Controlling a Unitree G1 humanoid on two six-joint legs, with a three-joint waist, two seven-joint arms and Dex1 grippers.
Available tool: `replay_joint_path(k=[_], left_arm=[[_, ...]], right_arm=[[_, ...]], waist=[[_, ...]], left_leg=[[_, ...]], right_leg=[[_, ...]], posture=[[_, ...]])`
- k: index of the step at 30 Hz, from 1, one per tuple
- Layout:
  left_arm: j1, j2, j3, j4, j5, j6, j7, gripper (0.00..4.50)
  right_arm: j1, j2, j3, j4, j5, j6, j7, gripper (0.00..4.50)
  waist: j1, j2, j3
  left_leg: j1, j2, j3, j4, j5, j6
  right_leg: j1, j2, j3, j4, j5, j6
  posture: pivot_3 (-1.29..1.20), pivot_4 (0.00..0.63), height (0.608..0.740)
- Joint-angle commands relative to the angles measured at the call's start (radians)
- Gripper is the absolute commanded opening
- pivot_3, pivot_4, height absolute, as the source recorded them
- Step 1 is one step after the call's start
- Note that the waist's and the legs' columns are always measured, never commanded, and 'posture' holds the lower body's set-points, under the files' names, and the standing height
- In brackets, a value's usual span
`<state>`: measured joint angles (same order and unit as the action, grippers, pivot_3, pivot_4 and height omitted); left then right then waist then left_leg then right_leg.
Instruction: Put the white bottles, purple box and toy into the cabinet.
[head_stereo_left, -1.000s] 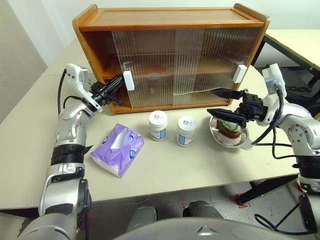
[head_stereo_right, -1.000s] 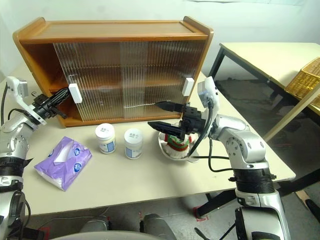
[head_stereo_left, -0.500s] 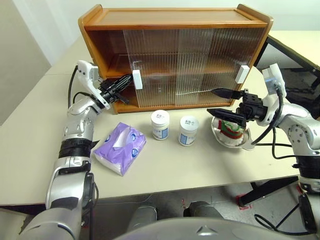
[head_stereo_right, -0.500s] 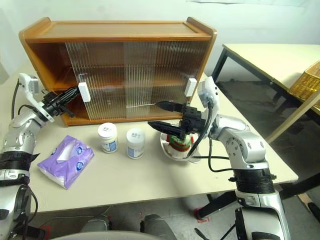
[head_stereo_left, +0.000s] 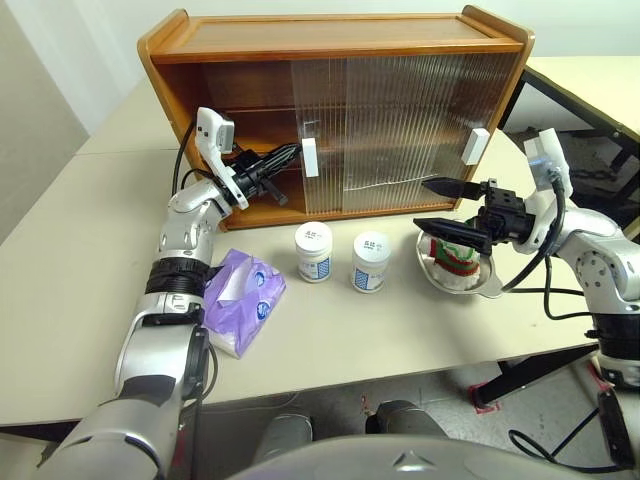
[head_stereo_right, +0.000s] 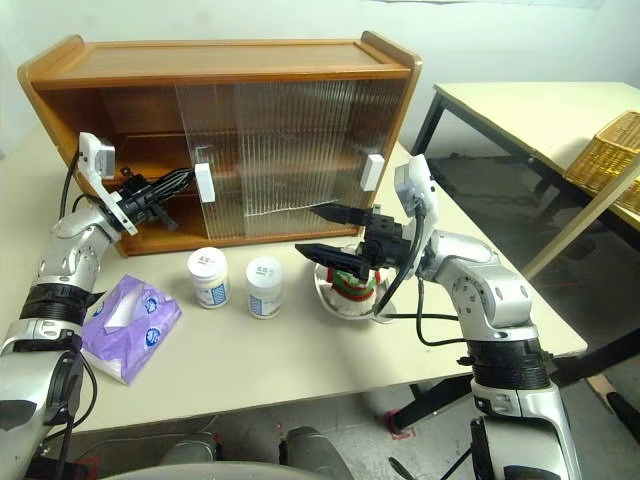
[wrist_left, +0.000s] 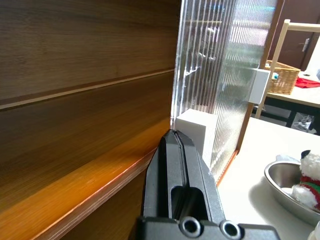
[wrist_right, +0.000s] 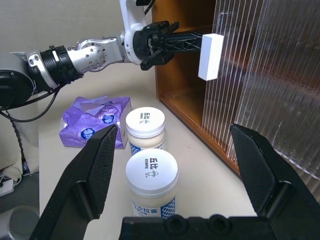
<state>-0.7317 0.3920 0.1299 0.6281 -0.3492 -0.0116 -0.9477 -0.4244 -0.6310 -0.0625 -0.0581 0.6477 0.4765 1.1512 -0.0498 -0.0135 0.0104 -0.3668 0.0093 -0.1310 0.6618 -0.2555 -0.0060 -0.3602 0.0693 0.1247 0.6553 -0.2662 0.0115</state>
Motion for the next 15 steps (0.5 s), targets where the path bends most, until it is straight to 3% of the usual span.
replay_joint_path(k=[1, 15], left_arm=[[-0.030, -0.018, -0.024, 0.025, 0.022, -0.012, -0.012, 0.03], [-0.070, -0.097, -0.076, 0.069, 0.049, -0.027, -0.044, 0.03]], right_arm=[[0.000, -0.003, -0.008, -0.010, -0.005, -0.004, -0.003, 4.50], [0.021, -0.004, -0.017, -0.036, 0.002, -0.001, -0.022, 4.50]], waist=[[0.000, 0.000, 0.000], [-0.004, 0.000, 0.000]], left_leg=[[0.000, 0.000, 0.000, 0.000, 0.000, 0.000], [-0.002, 0.000, 0.001, 0.001, -0.001, 0.002]], right_leg=[[0.000, 0.000, 0.000, -0.002, 0.001, 0.001], [0.002, -0.001, 0.001, -0.007, 0.004, 0.007]], posture=[[-0.12, 0.000, 0.740], [-0.15, 0.000, 0.740]])
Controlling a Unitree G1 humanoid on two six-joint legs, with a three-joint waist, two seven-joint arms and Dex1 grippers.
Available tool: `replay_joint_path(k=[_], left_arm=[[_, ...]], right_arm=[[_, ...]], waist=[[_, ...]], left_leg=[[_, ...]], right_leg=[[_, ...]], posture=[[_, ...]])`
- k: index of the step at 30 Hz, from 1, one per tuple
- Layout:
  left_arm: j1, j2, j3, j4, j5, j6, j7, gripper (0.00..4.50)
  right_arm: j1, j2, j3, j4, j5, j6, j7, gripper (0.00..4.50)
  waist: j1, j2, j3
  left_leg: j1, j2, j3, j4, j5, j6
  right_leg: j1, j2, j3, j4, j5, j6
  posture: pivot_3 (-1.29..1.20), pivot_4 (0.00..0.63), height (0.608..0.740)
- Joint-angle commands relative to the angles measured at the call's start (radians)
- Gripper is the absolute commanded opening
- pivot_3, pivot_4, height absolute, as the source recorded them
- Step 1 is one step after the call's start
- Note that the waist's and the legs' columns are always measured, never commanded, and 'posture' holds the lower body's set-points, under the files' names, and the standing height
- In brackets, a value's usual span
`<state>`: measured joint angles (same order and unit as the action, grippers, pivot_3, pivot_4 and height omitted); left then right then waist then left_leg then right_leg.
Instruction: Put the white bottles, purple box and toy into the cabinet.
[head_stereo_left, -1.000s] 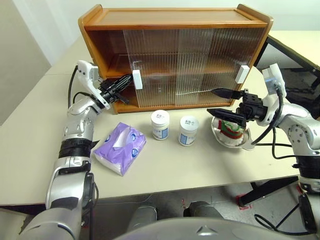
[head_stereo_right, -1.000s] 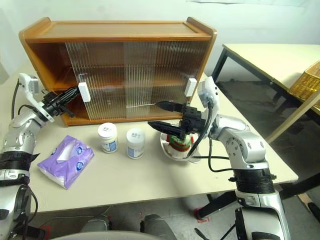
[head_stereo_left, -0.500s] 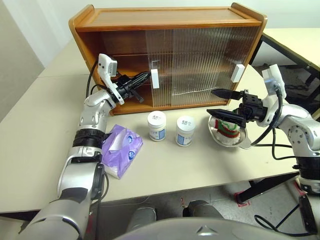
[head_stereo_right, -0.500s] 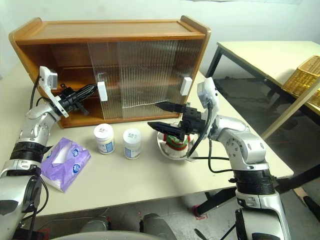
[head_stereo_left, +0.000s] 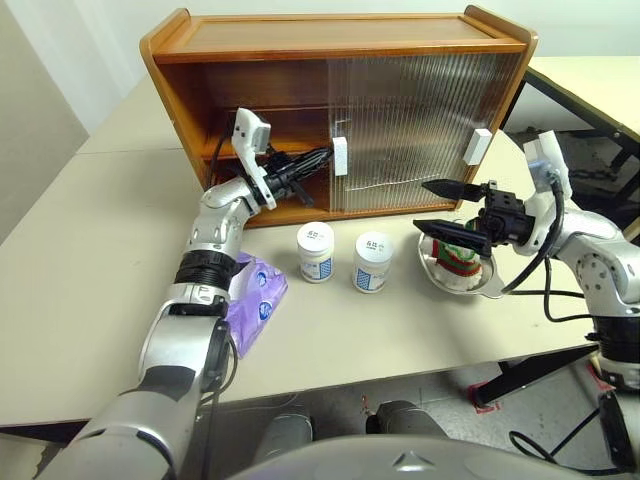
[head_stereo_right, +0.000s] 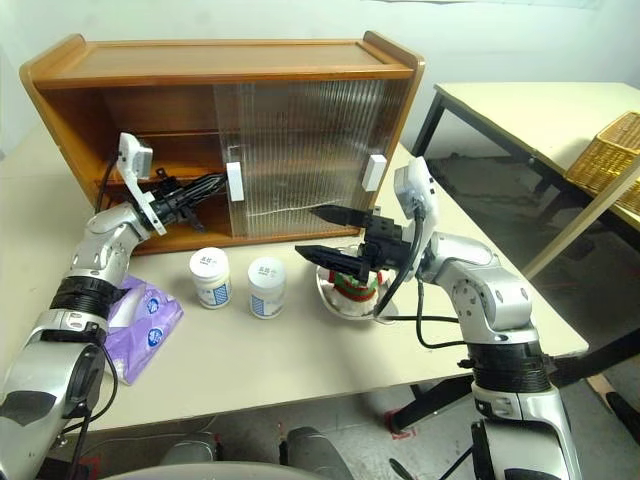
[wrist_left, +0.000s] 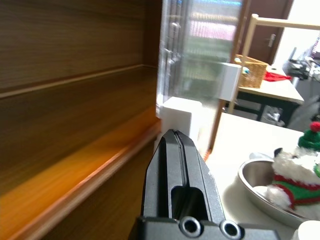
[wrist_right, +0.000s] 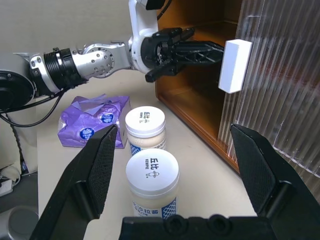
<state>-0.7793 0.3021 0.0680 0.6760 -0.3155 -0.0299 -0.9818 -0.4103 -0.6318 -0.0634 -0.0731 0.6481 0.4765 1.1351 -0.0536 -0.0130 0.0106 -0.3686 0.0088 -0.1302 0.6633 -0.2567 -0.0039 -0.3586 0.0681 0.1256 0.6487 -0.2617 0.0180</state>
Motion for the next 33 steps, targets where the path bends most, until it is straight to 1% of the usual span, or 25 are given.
replay_joint_path(k=[1, 6, 11, 17, 21, 22, 23, 24, 27, 29, 31, 33], left_arm=[[-0.024, -0.009, -0.014, 0.025, 0.017, -0.010, -0.010, 0.03], [-0.031, -0.009, -0.010, 0.039, 0.019, -0.018, -0.011, 0.03], [-0.018, 0.017, 0.022, 0.015, 0.001, -0.020, 0.006, 0.03], [0.034, 0.056, 0.062, -0.110, -0.040, 0.029, 0.028, 0.03], [0.121, 0.093, 0.062, -0.260, -0.059, 0.091, 0.036, 0.03], [0.142, 0.101, 0.062, -0.297, -0.064, 0.108, 0.038, 0.40], [0.163, 0.109, 0.065, -0.337, -0.075, 0.132, 0.039, 0.62], [0.180, 0.117, 0.068, -0.371, -0.085, 0.154, 0.040, 0.92], [0.233, 0.155, 0.073, -0.462, -0.101, 0.196, 0.041, 2.04], [0.268, 0.185, 0.086, -0.518, -0.118, 0.223, 0.039, 2.70], [0.307, 0.235, 0.109, -0.573, -0.139, 0.257, 0.029, 3.46], [0.341, 0.289, 0.131, -0.618, -0.165, 0.295, 0.013, 4.12]], right_arm=[[0.009, -0.004, -0.016, -0.023, 0.002, -0.001, -0.007, 4.50], [0.005, -0.004, -0.015, -0.017, 0.002, -0.001, -0.008, 4.50], [-0.006, -0.001, -0.008, -0.006, -0.001, -0.002, -0.003, 4.50], [-0.029, 0.003, 0.003, 0.019, -0.008, -0.008, 0.009, 4.50], [-0.047, 0.010, 0.014, 0.044, -0.017, -0.017, 0.026, 4.50], [-0.051, 0.012, 0.016, 0.050, -0.019, -0.018, 0.031, 4.50], [-0.055, 0.014, 0.020, 0.056, -0.021, -0.021, 0.036, 4.50], [-0.058, 0.017, 0.021, 0.061, -0.023, -0.022, 0.040, 4.50], [-0.067, 0.024, 0.025, 0.075, -0.032, -0.026, 0.051, 4.50], [-0.072, 0.029, 0.027, 0.083, -0.037, -0.029, 0.057, 4.50], [-0.078, 0.033, 0.029, 0.090, -0.041, -0.031, 0.061, 4.50], [-0.081, 0.036, 0.031, 0.096, -0.044, -0.032, 0.066, 4.50]], waist=[[0.001, 0.000, 0.000], [0.001, 0.000, 0.000], [0.000, 0.000, 0.000], [-0.003, 0.000, 0.000], [-0.004, 0.000, 0.000], [-0.003, 0.000, 0.000], [-0.002, 0.001, 0.000], [0.000, 0.000, 0.000], [0.005, 0.001, 0.000], [0.008, 0.001, 0.000], [0.012, 0.001, 0.000], [0.014, 0.001, 0.000]], left_leg=[[0.000, 0.000, 0.000, 0.000, 0.000, 0.000], [-0.001, 0.000, 0.000, 0.001, 0.000, 0.000], [-0.001, 0.000, 0.000, 0.002, 0.000, 0.000], [-0.001, 0.000, 0.001, 0.002, 0.000, 0.000], [-0.001, 0.000, 0.003, 0.002, 0.000, 0.000], [0.000, 0.000, 0.004, 0.002, 0.000, 0.000], [0.000, 0.000, 0.004, 0.002, 0.000, 0.000], [0.000, 0.000, 0.004, 0.002, 0.000, 0.000], [0.001, 0.000, 0.004, 0.002, 0.000, 0.000], [0.002, 0.000, 0.004, 0.001, 0.000, 0.000], [0.002, 0.000, 0.003, 0.001, 0.000, 0.000], [0.002, 0.001, 0.003, 0.001, 0.000, 0.000]], right_leg=[[0.000, 0.000, 0.000, 0.000, 0.000, 0.000], [0.000, 0.000, 0.000, 0.000, 0.000, 0.000], [0.000, 0.000, 0.000, 0.000, 0.000, 0.000], [-0.001, 0.001, -0.001, 0.000, 0.000, 0.000], [-0.001, 0.001, -0.003, 0.000, 0.000, 0.000], [-0.001, 0.001, -0.003, 0.000, 0.000, 0.000], [0.000, 0.001, -0.003, 0.000, 0.000, 0.000], [-0.001, 0.001, -0.003, 0.000, 0.000, 0.000], [0.000, 0.001, -0.003, 0.000, 0.000, -0.001], [0.000, 0.001, -0.002, 0.000, 0.001, -0.003], [0.000, 0.001, -0.001, 0.000, 0.001, -0.004], [-0.001, 0.002, -0.001, 0.001, 0.001, -0.007]], posture=[[-0.14, 0.000, 0.740], [-0.14, 0.000, 0.740], [-0.13, 0.000, 0.740], [-0.12, 0.000, 0.740], [-0.08, 0.000, 0.740], [-0.08, 0.000, 0.740], [-0.07, 0.000, 0.740], [-0.07, 0.000, 0.740], [-0.06, 0.000, 0.740], [-0.05, 0.000, 0.740], [-0.04, 0.000, 0.740], [-0.04, 0.000, 0.740]])
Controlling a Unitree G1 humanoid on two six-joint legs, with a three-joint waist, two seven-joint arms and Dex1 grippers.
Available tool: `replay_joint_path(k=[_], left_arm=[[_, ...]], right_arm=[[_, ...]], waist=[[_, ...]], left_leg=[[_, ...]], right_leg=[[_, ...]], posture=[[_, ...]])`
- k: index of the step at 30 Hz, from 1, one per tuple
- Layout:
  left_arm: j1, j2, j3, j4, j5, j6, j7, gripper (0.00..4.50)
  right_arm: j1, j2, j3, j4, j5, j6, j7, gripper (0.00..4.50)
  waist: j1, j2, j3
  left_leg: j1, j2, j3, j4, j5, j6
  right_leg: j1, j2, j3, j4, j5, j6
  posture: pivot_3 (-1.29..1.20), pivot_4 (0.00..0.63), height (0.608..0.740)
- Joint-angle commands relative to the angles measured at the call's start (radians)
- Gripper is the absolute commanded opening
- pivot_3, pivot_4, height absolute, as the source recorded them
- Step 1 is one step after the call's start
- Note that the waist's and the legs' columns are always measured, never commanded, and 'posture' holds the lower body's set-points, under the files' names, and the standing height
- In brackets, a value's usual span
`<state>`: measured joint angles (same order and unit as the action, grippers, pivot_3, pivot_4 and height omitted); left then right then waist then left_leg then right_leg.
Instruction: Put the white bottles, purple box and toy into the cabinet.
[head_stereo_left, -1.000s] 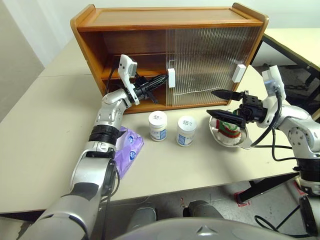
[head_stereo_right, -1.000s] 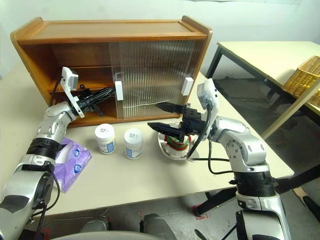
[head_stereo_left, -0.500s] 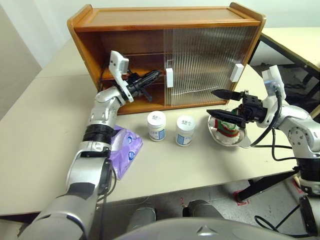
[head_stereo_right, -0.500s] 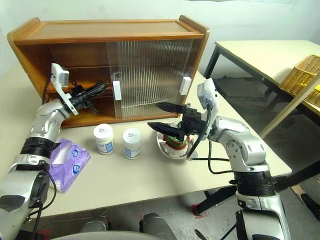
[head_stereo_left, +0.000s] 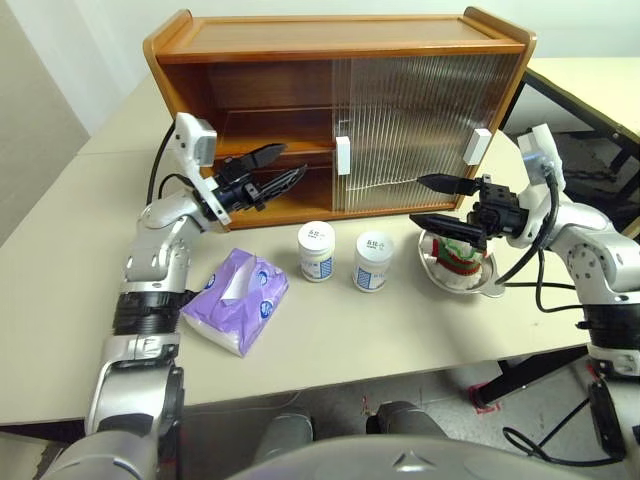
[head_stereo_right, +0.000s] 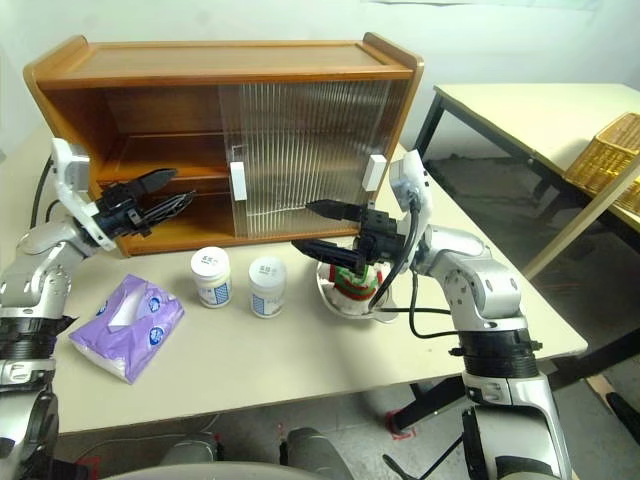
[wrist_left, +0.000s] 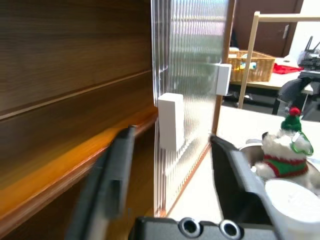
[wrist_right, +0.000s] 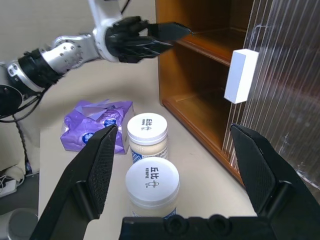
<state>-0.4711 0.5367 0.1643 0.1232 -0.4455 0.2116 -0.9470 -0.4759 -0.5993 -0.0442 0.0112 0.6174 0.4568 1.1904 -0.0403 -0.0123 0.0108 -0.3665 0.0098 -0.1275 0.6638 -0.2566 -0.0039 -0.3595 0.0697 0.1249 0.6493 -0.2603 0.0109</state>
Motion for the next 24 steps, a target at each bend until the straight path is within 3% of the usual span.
replay_joint_path(k=[1, 13, 19, 24], left_arm=[[0.046, 0.077, 0.044, -0.082, -0.046, 0.070, -0.030, 4.49], [0.237, 0.429, 0.148, -0.241, -0.182, 0.335, -0.202, 4.49], [0.371, 0.485, 0.193, -0.338, -0.244, 0.448, -0.218, 4.49], [0.489, 0.497, 0.221, -0.373, -0.212, 0.458, -0.206, 4.49]], right_arm=[[-0.016, 0.005, 0.013, 0.013, -0.014, -0.013, 0.012, 4.50], [-0.037, 0.018, 0.028, 0.050, -0.024, -0.020, 0.035, 4.50], [-0.042, 0.020, 0.028, 0.055, -0.027, -0.019, 0.041, 4.50], [-0.043, 0.019, 0.029, 0.054, -0.029, -0.014, 0.048, 4.50]], waist=[[0.002, 0.000, 0.000], [0.013, 0.003, -0.001], [0.013, 0.004, -0.002], [0.013, 0.005, -0.003]], left_leg=[[0.000, 0.001, -0.001, 0.000, 0.000, 0.000], [-0.004, 0.014, -0.005, -0.006, -0.002, -0.006], [-0.015, 0.019, -0.003, -0.006, -0.002, -0.008], [-0.015, 0.021, -0.003, -0.006, -0.002, -0.008]], right_leg=[[0.000, 0.000, 0.000, 0.000, 0.000, -0.002], [-0.012, 0.005, -0.001, 0.003, 0.006, -0.029], [-0.027, 0.006, -0.001, 0.004, 0.010, -0.037], [-0.028, 0.008, -0.001, 0.005, 0.011, -0.039]], posture=[[-0.04, 0.000, 0.740], [-0.01, 0.000, 0.740], [-0.01, 0.000, 0.740], [0.00, 0.000, 0.740]])
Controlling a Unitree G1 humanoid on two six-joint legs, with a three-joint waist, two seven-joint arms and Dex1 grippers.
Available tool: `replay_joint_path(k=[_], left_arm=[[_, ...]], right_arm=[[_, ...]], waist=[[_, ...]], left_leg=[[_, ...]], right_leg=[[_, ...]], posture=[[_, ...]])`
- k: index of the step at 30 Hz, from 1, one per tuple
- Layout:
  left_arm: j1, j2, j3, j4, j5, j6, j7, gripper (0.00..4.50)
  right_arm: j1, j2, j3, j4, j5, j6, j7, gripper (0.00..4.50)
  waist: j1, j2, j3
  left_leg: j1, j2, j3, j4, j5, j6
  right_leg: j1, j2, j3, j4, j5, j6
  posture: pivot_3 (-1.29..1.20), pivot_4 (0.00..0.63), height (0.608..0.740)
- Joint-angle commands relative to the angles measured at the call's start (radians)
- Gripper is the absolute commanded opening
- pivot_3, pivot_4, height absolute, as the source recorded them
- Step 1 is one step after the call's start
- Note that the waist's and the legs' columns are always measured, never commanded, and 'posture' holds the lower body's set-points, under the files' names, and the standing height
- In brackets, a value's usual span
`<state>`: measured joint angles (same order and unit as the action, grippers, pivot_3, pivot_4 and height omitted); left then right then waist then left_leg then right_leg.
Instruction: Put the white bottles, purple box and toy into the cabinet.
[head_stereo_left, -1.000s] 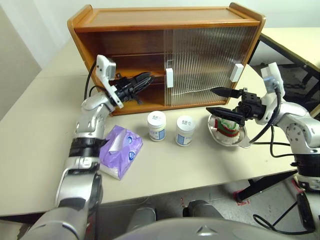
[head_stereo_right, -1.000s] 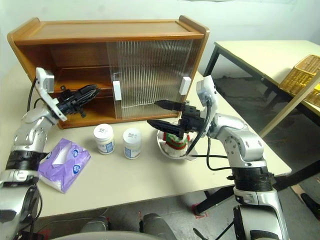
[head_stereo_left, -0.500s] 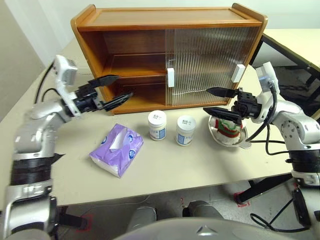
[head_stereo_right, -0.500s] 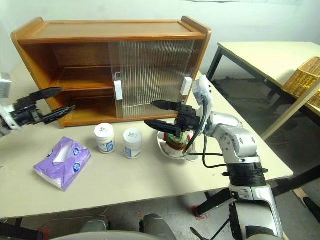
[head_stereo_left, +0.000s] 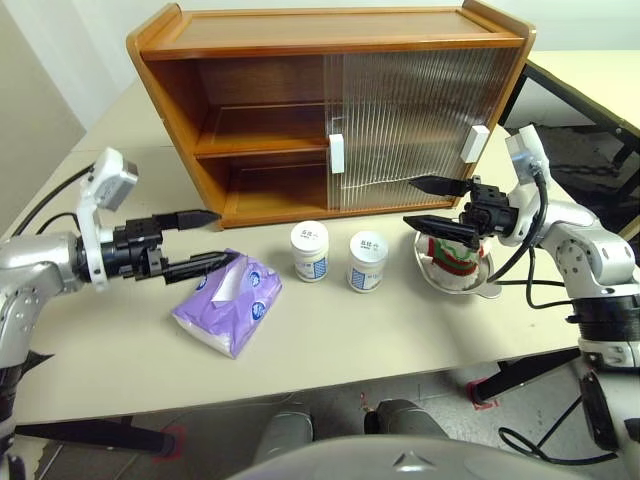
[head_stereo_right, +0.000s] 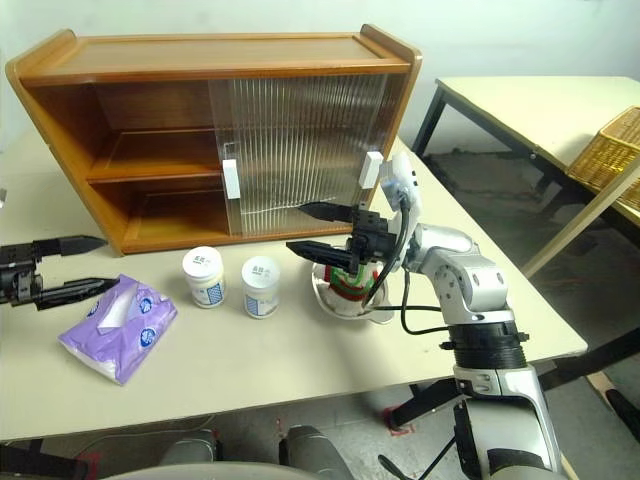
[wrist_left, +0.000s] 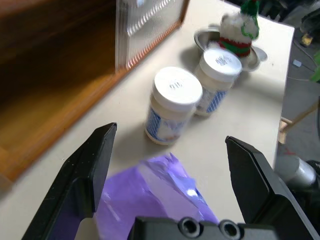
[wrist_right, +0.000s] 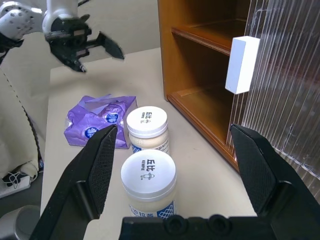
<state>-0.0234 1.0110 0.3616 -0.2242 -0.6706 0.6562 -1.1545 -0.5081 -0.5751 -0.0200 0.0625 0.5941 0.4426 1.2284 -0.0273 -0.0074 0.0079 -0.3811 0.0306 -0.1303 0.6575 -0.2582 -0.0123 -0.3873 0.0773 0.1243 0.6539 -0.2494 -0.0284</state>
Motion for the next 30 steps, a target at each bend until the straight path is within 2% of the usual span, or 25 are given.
replay_joint_path(k=[1, 12, 20, 28, 30], left_arm=[[0.060, 0.027, 0.030, -0.033, 0.016, 0.015, 0.001, 4.49], [0.202, 0.058, 0.142, -0.083, 0.023, 0.038, 0.003, 4.49], [0.293, 0.073, 0.145, -0.060, 0.085, 0.025, 0.002, 4.49], [0.313, 0.062, 0.111, -0.046, 0.142, 0.021, 0.049, 4.48], [0.303, 0.050, 0.091, -0.032, 0.162, 0.016, 0.076, 4.09]], right_arm=[[-0.011, -0.006, 0.004, 0.003, -0.006, 0.001, 0.012, 4.50], [-0.018, -0.003, 0.008, 0.016, -0.012, -0.001, 0.026, 4.50], [-0.021, -0.005, 0.009, 0.019, -0.012, 0.001, 0.033, 4.50], [-0.013, -0.012, 0.004, 0.008, -0.009, 0.010, 0.032, 4.50], [-0.013, -0.012, 0.002, 0.007, -0.008, 0.011, 0.030, 4.50]], waist=[[0.000, 0.000, 0.000], [0.000, 0.001, -0.001], [0.000, 0.002, -0.002], [0.000, 0.003, -0.002], [0.000, 0.004, -0.003]], left_leg=[[0.000, 0.001, 0.000, 0.000, 0.000, 0.000], [0.000, 0.010, -0.001, 0.001, 0.000, -0.005], [0.000, 0.014, -0.002, 0.000, 0.000, -0.006], [0.000, 0.014, -0.002, 0.000, -0.001, -0.006], [0.000, 0.014, -0.002, 0.000, -0.001, -0.006]], right_leg=[[0.000, 0.001, 0.000, 0.000, 0.000, -0.001], [-0.002, 0.008, 0.000, 0.002, 0.005, -0.008], [-0.005, 0.014, 0.000, 0.002, 0.007, -0.013], [-0.005, 0.014, 0.000, 0.002, 0.007, -0.015], [-0.005, 0.014, 0.000, 0.002, 0.007, -0.015]], posture=[[0.00, 0.000, 0.740], [0.01, 0.000, 0.740], [0.01, 0.000, 0.740], [0.00, 0.000, 0.740], [0.00, 0.000, 0.740]])
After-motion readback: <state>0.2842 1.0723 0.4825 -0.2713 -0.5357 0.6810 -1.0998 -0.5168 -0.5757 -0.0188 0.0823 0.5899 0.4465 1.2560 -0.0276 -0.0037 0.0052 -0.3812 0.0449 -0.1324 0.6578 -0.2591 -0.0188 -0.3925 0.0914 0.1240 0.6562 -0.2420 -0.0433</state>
